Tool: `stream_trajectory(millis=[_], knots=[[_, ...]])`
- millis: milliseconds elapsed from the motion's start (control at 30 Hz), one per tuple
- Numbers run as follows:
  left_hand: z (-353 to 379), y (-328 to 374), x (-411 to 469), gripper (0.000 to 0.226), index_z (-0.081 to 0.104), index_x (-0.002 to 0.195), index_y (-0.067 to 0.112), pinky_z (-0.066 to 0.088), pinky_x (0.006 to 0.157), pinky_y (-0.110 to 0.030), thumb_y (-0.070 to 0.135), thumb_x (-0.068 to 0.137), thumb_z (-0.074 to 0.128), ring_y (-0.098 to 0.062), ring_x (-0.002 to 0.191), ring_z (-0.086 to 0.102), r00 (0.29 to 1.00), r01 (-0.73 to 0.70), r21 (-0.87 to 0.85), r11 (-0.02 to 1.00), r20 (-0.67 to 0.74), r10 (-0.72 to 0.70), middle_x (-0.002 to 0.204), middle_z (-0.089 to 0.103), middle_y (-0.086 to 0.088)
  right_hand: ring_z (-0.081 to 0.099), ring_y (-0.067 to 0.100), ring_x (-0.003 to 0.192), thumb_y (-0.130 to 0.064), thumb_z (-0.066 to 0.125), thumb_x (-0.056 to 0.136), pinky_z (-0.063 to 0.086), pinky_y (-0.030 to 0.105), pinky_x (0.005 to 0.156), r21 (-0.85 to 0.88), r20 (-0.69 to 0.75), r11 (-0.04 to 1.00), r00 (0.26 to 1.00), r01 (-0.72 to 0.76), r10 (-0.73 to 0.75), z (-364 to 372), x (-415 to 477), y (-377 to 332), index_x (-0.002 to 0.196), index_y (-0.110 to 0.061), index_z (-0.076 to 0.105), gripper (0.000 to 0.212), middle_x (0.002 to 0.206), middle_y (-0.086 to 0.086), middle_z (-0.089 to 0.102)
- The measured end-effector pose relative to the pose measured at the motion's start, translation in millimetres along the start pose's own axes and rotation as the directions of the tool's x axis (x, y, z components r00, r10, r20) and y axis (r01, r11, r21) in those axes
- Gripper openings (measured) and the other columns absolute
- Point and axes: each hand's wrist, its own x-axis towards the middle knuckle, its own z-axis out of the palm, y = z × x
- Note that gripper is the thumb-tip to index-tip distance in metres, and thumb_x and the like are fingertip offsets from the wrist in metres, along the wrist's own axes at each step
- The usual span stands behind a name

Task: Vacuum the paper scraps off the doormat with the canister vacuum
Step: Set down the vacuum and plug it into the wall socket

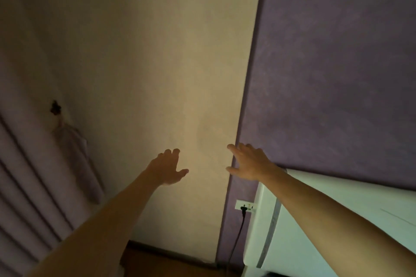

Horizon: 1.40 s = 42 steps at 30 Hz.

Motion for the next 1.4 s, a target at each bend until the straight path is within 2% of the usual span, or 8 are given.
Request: stream_trajectory(millis=[300,533,733,1033,1200,1400], knots=[[-53.1,-82.1,-86.7,0.074,0.029,0.146,0.012,0.043,0.102,-0.042,0.057,0.093,0.053,-0.031,0.128,0.047,0.995,-0.043,0.118,0.992,-0.081,0.052,0.140,0.042,-0.012,0.042,0.031,0.128,-0.058,0.052,0.090,0.041,0.047,0.095,-0.017,-0.046,1.000,0.999,0.002,-0.003,-46.3,-43.0,-91.7,0.148,-0.022,0.025,0.073,0.139,0.008,0.043],[-67.1,-151.5,-152.5,0.075,0.026,0.147,0.012,0.040,0.105,-0.043,0.057,0.093,0.052,-0.033,0.130,0.044,0.992,-0.093,0.147,0.985,-0.074,0.105,0.142,0.039,-0.013,0.042,0.029,0.126,-0.059,0.051,0.090,0.042,0.046,0.094,-0.020,-0.091,0.998,0.994,-0.055,0.053,-63.3,-82.4,-172.1,0.148,-0.023,0.024,0.073,0.137,0.007,0.044],[-63.5,-170.7,-196.2,0.076,0.023,0.149,0.012,0.039,0.105,-0.042,0.058,0.094,0.050,-0.033,0.134,0.041,0.989,-0.139,0.169,0.976,-0.020,0.145,0.146,0.036,-0.013,0.044,0.030,0.124,-0.059,0.051,0.090,0.042,0.046,0.092,-0.044,-0.096,0.998,0.995,-0.044,0.040,-72.6,-119.7,-227.6,0.148,-0.024,0.024,0.073,0.136,0.007,0.045],[-45.4,-162.4,-237.8,0.078,0.021,0.151,0.012,0.038,0.106,-0.044,0.058,0.095,0.048,-0.033,0.134,0.040,0.985,-0.173,0.172,0.970,0.040,0.169,0.148,0.035,-0.013,0.045,0.031,0.123,-0.059,0.052,0.090,0.044,0.049,0.093,-0.055,-0.035,0.993,0.994,-0.101,0.099,-49.0,-176.2,-232.4,0.147,-0.023,0.025,0.073,0.136,0.008,0.046],[-10.5,-149.8,-252.8,0.078,0.017,0.152,0.013,0.036,0.110,-0.044,0.059,0.096,0.045,-0.032,0.135,0.039,0.978,-0.180,0.172,0.968,0.134,0.158,0.150,0.032,-0.013,0.045,0.031,0.124,-0.058,0.052,0.090,0.044,0.047,0.093,-0.010,0.026,0.994,0.993,-0.112,0.113,-13.4,-199.0,-218.9,0.149,-0.024,0.023,0.074,0.139,0.010,0.045],[31.5,-126.7,-269.8,0.076,0.021,0.151,0.014,0.035,0.109,-0.045,0.059,0.095,0.046,-0.032,0.134,0.042,0.972,-0.185,0.201,0.962,0.180,0.150,0.148,0.036,-0.011,0.049,0.031,0.123,-0.060,0.053,0.089,0.050,0.048,0.090,0.026,0.063,0.995,0.994,-0.091,0.090,38.0,-225.2,-200.5,0.148,-0.021,0.026,0.076,0.138,0.012,0.048]])
